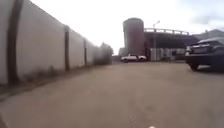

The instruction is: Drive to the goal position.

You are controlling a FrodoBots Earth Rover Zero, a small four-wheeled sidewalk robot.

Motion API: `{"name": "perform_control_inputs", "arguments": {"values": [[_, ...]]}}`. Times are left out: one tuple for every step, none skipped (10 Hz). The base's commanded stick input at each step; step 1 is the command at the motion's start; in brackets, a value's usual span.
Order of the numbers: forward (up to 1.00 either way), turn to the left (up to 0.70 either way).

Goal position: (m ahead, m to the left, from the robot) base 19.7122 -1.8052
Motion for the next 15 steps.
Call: {"name": "perform_control_inputs", "arguments": {"values": [[0.70,0.01],[0.70,0.01],[0.70,0.01],[0.70,0.01],[0.70,0.01],[0.70,0.01],[0.70,0.01],[0.70,0.01],[0.70,0.01],[0.70,0.01],[0.70,0.01],[0.70,0.01],[0.70,0.01],[0.70,0.01],[0.70,0.01]]}}
